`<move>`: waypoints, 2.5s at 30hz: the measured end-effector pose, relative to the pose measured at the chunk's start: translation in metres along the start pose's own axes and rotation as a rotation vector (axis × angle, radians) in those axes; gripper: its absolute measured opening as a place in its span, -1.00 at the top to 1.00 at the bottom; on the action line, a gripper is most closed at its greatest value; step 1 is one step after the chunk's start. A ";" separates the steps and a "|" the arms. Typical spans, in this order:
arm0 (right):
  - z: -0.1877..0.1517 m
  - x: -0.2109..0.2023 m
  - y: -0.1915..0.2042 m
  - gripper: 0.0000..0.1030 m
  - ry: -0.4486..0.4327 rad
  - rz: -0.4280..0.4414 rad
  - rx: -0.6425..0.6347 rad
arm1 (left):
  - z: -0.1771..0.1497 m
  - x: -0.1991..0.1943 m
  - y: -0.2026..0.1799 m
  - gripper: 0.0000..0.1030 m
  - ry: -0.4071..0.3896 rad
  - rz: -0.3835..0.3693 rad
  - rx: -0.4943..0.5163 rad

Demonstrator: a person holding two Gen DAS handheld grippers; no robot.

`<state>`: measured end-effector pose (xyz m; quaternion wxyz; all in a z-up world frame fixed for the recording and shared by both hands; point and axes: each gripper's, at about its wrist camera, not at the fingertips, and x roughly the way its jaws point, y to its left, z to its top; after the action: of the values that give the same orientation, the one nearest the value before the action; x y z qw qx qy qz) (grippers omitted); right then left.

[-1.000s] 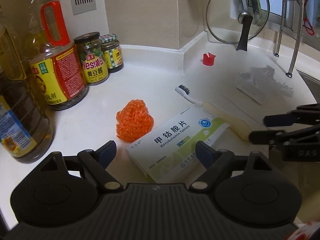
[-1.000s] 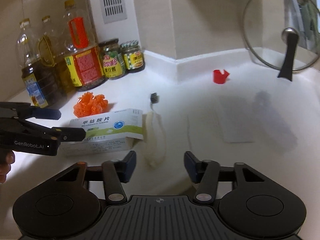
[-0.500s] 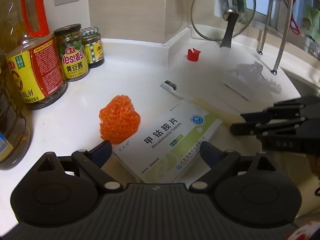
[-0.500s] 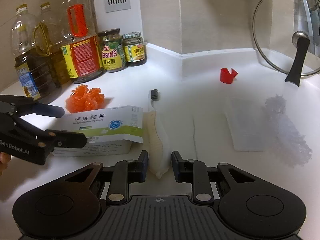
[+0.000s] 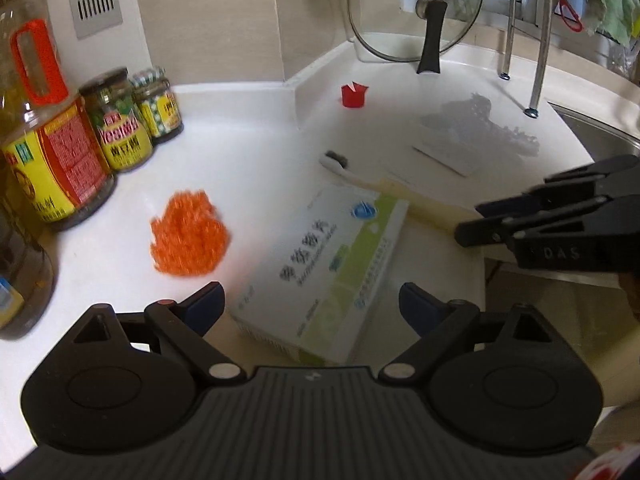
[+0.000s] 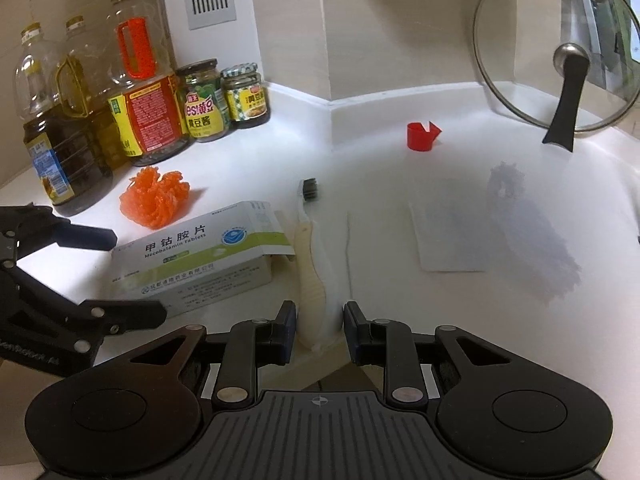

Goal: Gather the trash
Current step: 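Grasp the white medicine box with the left tool while the right tool grasps the toothbrush, then carry the medicine box and toothbrush down over the trash bin with both tools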

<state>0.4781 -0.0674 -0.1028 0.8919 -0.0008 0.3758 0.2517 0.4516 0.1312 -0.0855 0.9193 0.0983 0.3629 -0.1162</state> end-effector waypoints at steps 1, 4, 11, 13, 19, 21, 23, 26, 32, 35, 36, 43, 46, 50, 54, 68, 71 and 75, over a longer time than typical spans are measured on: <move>0.001 0.001 -0.001 0.45 0.006 0.003 0.003 | 0.004 0.003 0.000 -0.81 0.004 0.012 0.011; 0.006 0.003 0.000 0.13 0.003 0.002 -0.006 | 0.013 0.014 -0.002 -0.81 0.026 0.010 0.058; 0.013 0.008 0.001 -0.05 -0.018 -0.004 -0.035 | 0.018 0.037 -0.007 -0.64 0.077 -0.036 0.122; 0.014 0.008 0.000 -0.05 -0.022 -0.007 -0.031 | 0.019 0.038 -0.005 -0.54 0.080 -0.046 0.105; 0.016 0.012 0.002 -0.05 -0.026 -0.012 -0.035 | 0.021 0.036 -0.001 -0.51 0.068 -0.017 0.068; 0.016 0.015 0.002 -0.05 -0.021 -0.017 -0.036 | 0.023 0.035 0.001 -0.50 0.070 0.000 0.031; 0.018 0.021 0.004 -0.05 -0.016 -0.018 -0.043 | 0.025 0.034 0.003 -0.49 0.066 0.014 -0.005; 0.020 0.030 0.006 -0.04 -0.009 -0.024 -0.058 | 0.028 0.033 0.004 -0.46 0.058 0.028 -0.030; 0.019 0.039 0.014 0.17 -0.014 -0.043 -0.119 | 0.029 0.032 0.003 -0.45 0.055 0.035 -0.052; 0.021 0.041 0.019 0.55 -0.012 -0.044 -0.132 | 0.028 0.032 0.002 -0.44 0.055 0.038 -0.062; 0.021 0.041 0.019 0.56 -0.013 -0.050 -0.136 | 0.028 0.032 0.002 -0.43 0.055 0.040 -0.064; 0.022 0.029 0.017 0.57 -0.061 -0.023 -0.109 | 0.027 0.027 0.001 -0.43 0.051 0.052 -0.085; 0.023 0.020 0.015 0.57 -0.075 -0.006 -0.088 | 0.025 0.023 0.000 -0.43 0.050 0.056 -0.105; 0.022 0.006 0.013 0.57 -0.095 0.017 -0.069 | 0.024 0.015 -0.003 -0.43 0.044 0.063 -0.120; 0.018 -0.010 0.012 0.57 -0.105 0.040 -0.059 | 0.023 0.003 -0.009 -0.43 0.031 0.066 -0.127; -0.016 -0.078 0.005 0.57 -0.113 0.097 -0.026 | 0.008 -0.049 -0.049 -0.43 -0.003 0.070 -0.144; -0.027 -0.096 0.002 0.57 -0.109 0.112 -0.017 | 0.001 -0.061 -0.061 -0.43 -0.005 0.068 -0.148; -0.044 -0.121 -0.002 0.57 -0.101 0.125 -0.014 | -0.010 -0.078 -0.080 -0.43 -0.008 0.061 -0.147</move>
<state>0.3773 -0.1317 -0.0535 0.8923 0.0292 0.3276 0.3093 0.3671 0.0685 -0.0464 0.9285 0.0411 0.3638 -0.0617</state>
